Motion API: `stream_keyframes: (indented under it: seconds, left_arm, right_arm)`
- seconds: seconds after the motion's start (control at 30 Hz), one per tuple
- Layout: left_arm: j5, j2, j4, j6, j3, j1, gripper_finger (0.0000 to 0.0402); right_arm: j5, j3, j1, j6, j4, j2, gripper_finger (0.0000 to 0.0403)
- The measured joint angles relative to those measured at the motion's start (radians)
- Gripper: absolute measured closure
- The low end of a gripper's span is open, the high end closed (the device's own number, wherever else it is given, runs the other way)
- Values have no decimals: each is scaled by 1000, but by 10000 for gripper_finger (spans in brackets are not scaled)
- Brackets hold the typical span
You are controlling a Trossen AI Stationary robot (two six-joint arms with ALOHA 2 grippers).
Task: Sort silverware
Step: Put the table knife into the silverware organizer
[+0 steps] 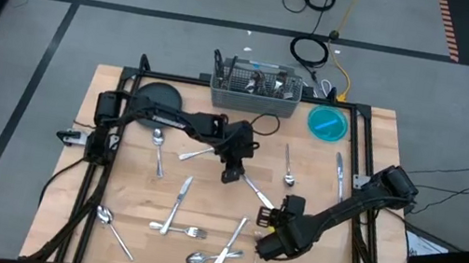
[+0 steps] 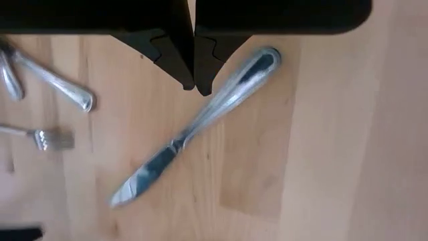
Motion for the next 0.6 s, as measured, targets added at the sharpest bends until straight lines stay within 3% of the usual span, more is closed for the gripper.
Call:
stream_keyframes:
  seconds: [0.23,0.6]
  left_arm:
    - [-84,15,9,0,-24,15,402]
    - [-91,77,37,7,-20,14,402]
  right_arm:
    - [2,0,6,-1,-23,-8,227]
    - [3,0,11,-8,-39,-9,227]
